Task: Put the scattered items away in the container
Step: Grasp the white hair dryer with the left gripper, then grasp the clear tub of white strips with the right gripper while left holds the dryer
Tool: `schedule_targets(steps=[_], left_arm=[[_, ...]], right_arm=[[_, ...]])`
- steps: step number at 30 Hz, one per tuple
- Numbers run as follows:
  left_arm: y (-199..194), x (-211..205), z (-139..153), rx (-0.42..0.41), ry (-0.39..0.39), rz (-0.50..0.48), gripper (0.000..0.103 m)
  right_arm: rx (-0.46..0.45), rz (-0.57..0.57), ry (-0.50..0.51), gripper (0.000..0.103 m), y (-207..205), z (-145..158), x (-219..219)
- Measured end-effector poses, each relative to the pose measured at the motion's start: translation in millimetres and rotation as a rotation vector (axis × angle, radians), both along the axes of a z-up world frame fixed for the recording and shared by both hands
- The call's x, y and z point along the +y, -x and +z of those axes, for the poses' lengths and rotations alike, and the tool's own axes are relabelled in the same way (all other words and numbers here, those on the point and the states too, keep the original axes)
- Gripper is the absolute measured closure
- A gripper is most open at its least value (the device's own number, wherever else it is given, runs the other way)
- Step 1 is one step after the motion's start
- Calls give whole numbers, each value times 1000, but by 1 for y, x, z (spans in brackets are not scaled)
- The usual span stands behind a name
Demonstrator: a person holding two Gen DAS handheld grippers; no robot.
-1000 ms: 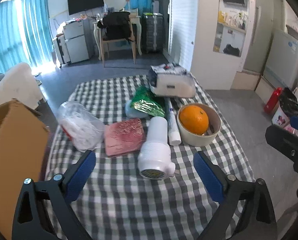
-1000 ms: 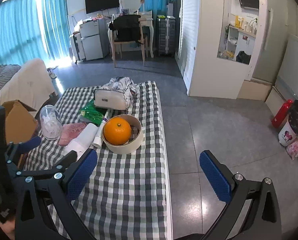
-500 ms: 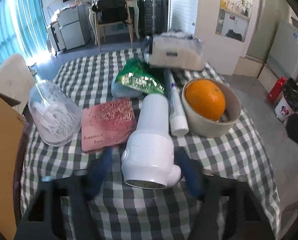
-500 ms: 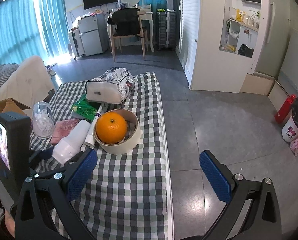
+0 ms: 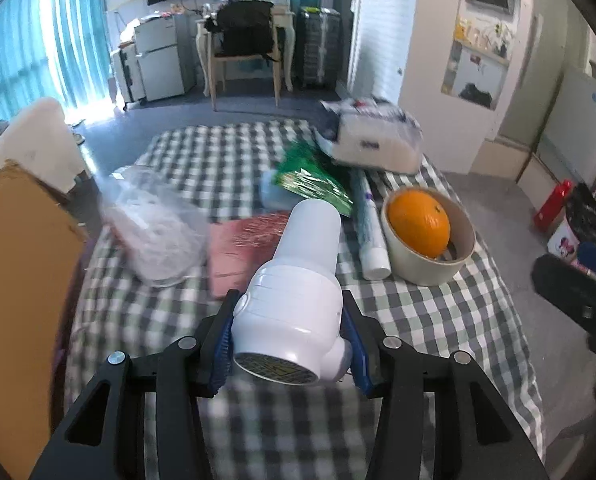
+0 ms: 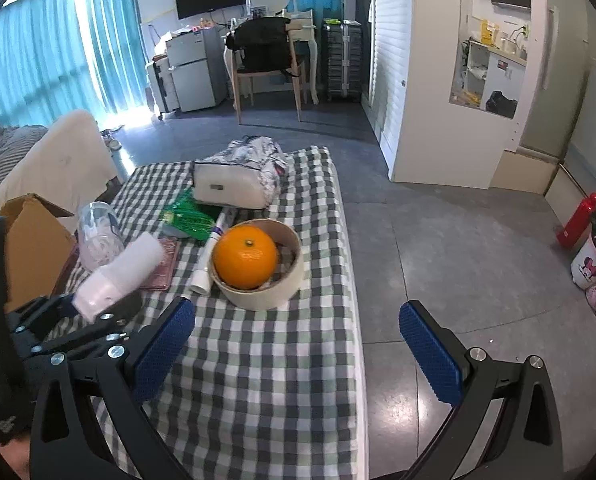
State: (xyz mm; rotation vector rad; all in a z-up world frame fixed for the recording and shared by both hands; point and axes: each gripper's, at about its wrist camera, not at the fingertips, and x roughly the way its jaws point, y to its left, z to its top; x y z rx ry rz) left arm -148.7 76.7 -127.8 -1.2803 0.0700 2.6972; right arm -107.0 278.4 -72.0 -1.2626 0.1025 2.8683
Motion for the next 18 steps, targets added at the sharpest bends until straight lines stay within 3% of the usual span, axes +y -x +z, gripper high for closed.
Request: schedule_targets(steps=[7, 18], left_arm=[[-44, -53, 29, 48, -1, 84, 55], [-79, -126, 73, 107, -14, 218, 55]], right_arm=[[28, 88, 22, 0, 11, 9, -34], [74, 346, -45, 0, 48, 17, -129]])
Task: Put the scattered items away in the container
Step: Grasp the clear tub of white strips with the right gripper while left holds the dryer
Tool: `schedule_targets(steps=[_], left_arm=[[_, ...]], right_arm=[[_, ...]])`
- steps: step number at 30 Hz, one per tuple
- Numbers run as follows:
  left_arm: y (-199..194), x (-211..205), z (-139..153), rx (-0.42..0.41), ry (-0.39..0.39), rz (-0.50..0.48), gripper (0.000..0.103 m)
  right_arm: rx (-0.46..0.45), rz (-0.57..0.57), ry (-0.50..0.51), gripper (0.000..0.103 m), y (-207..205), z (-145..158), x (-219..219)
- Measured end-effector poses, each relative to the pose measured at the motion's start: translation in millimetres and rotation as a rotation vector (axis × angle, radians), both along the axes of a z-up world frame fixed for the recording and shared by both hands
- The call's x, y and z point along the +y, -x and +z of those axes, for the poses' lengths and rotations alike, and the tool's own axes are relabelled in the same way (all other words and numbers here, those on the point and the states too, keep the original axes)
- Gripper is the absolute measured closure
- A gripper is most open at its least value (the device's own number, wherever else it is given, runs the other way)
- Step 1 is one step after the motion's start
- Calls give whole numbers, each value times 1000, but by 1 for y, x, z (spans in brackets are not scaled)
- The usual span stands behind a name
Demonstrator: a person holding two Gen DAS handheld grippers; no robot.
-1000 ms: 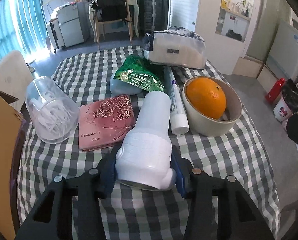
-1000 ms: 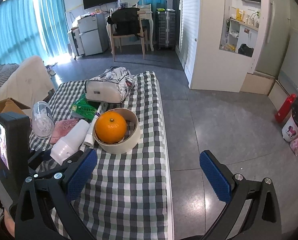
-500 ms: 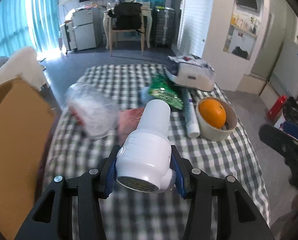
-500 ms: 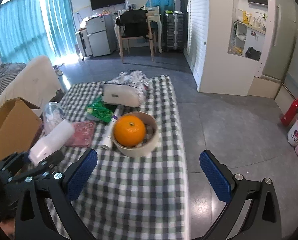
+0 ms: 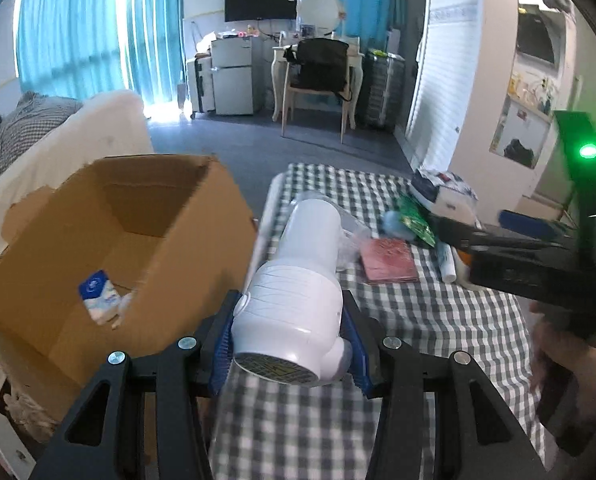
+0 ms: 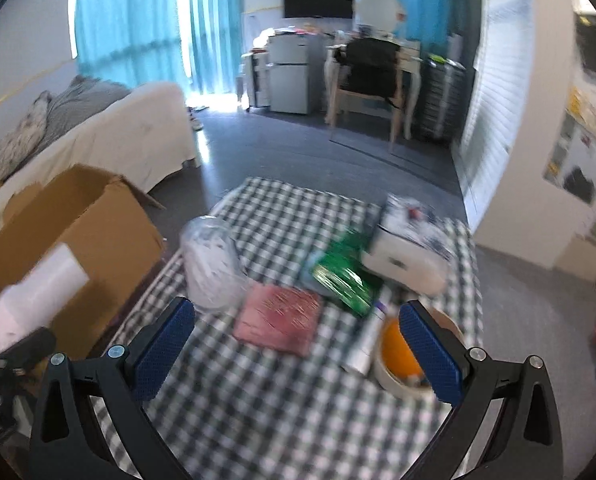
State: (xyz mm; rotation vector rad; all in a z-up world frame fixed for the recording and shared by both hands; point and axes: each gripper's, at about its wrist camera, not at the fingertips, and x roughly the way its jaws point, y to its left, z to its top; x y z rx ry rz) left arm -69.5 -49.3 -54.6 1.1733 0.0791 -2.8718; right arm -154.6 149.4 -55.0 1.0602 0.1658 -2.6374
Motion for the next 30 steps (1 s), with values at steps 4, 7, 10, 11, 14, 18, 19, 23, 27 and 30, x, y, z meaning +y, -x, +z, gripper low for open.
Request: schedule_targets(steps=[4, 7, 10, 11, 14, 18, 19, 23, 27, 30], left_arm=[[-7, -24, 15, 30, -8, 49, 54], [-14, -41, 26, 51, -7, 79, 54], [-17, -56, 32, 67, -5, 99, 54], [-18, -61, 33, 70, -2, 113, 54], [-18, -76, 34, 69, -7, 150, 54], [-19, -93, 36, 76, 2, 190, 54], [-19, -95, 37, 77, 2, 196, 54], [-22, -104, 37, 79, 0, 212, 54], [-23, -111, 36, 79, -2, 218, 54], [-22, -116, 35, 78, -6, 224, 54]], right_arm=[[-32, 86, -13, 0, 16, -11, -35], [-46, 129, -45, 0, 25, -21, -57], [-40, 155, -84, 1, 33, -30, -78], [-42, 160, -91, 1, 37, -33, -84], [-68, 171, -93, 1, 46, -43, -95], [-89, 154, -127, 1, 55, -58, -102], [-97, 151, -130, 1, 58, -61, -103], [-131, 129, -164, 20, 69, -74, -107], [-161, 117, -150, 35, 76, -78, -102], [-166, 114, -138, 36, 76, -76, -98]])
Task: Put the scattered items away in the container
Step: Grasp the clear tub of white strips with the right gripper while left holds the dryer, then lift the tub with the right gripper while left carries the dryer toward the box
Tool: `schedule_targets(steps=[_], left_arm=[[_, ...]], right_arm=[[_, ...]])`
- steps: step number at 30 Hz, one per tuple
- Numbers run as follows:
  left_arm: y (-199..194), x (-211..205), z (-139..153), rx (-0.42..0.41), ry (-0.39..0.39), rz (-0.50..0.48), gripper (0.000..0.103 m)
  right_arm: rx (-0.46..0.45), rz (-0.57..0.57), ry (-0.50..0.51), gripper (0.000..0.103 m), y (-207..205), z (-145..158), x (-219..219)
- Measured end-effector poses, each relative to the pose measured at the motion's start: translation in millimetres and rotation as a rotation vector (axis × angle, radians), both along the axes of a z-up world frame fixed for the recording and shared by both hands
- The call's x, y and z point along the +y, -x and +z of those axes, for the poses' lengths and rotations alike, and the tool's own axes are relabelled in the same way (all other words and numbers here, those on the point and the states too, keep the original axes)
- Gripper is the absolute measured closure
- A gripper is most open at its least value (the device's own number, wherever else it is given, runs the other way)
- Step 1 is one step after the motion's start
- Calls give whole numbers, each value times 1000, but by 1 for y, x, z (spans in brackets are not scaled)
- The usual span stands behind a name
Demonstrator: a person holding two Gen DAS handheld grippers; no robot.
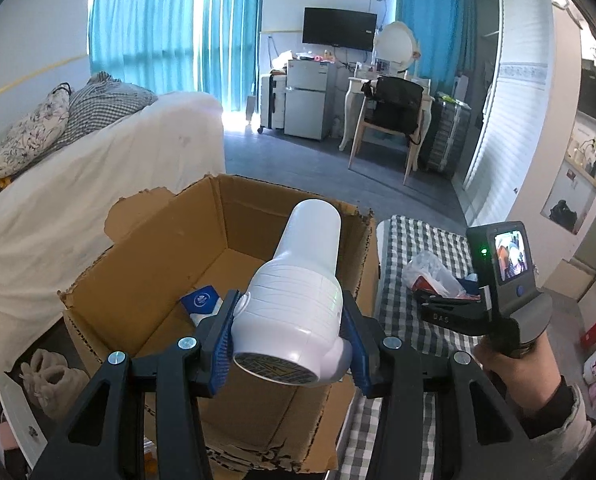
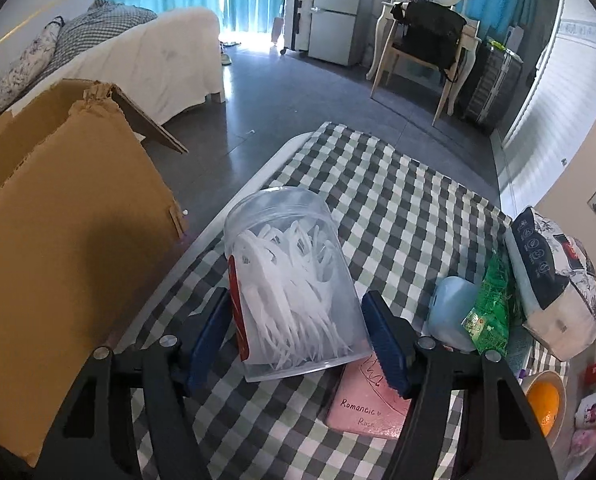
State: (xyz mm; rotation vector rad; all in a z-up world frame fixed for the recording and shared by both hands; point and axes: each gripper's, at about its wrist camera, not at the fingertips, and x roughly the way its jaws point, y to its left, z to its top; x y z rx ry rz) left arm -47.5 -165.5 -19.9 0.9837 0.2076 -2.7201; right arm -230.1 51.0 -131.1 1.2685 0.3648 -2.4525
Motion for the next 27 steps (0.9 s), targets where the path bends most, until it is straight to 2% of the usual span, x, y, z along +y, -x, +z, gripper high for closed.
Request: schedule_targets(steps=[20, 27], left_arm=[[-8, -8, -1, 7, -19, 6, 54], [-18, -6, 1, 17, -49, 1, 54]], right_arm=[[44, -18, 28, 40, -31, 27, 1], [83, -13, 36, 42, -60, 52, 9]])
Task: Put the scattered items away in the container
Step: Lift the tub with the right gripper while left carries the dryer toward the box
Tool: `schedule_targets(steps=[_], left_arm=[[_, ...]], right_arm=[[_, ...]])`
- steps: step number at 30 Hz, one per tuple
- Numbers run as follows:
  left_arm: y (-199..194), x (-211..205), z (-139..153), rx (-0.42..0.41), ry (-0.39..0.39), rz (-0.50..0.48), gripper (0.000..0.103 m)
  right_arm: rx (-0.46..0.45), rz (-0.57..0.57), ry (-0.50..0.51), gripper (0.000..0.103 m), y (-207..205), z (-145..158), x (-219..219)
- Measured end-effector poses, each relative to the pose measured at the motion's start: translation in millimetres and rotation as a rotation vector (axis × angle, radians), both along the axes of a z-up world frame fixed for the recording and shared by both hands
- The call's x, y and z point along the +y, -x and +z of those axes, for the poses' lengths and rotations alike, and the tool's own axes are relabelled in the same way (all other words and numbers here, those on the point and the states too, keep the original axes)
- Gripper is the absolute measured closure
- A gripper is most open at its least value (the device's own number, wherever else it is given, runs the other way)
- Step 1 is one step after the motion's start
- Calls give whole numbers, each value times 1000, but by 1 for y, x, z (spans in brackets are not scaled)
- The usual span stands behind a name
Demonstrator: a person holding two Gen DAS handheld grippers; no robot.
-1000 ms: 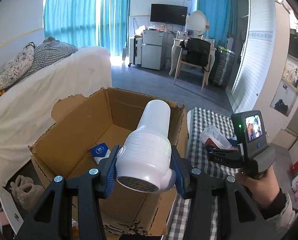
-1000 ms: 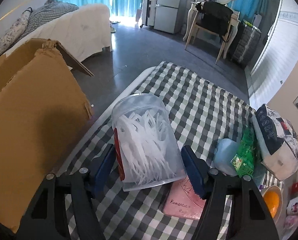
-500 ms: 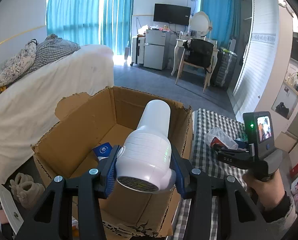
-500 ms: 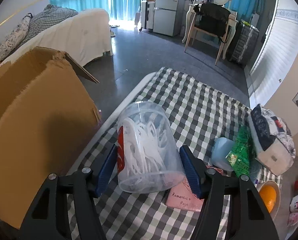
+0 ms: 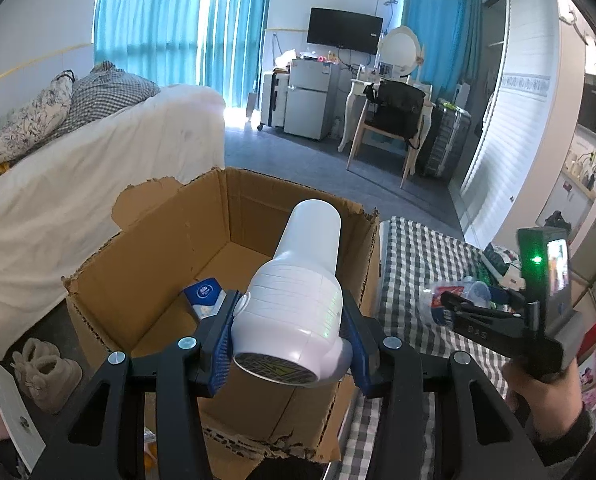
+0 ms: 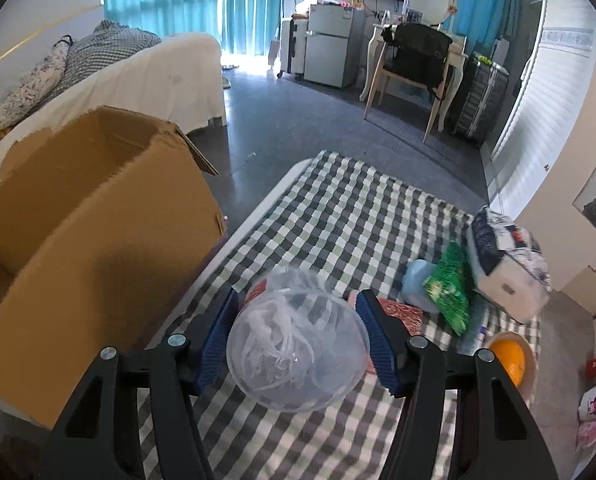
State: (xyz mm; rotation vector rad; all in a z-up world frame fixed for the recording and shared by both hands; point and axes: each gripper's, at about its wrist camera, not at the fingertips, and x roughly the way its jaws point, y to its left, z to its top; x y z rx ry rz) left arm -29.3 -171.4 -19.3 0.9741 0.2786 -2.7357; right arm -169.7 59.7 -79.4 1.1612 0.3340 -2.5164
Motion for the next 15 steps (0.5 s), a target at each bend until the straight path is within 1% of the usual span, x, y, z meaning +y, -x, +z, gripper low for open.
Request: schedule_targets(steps=[4, 6, 9, 12, 15], left_arm=[[-9, 5, 6, 16, 4, -10, 54], [-13, 7, 8, 22, 7, -14, 54], [-17, 9, 10, 28, 6, -18, 54], [-20, 12, 11, 30, 9, -20, 54], [-19, 16, 10, 28, 9, -24, 54]], right_arm=[[18, -8, 15, 42, -15, 11, 6], [3, -11, 12, 42, -18, 6, 9], [-36, -19, 13, 42, -19, -9, 15], [-40, -24, 35, 42, -24, -12, 21], [-33, -22, 35, 42, -24, -13, 22]])
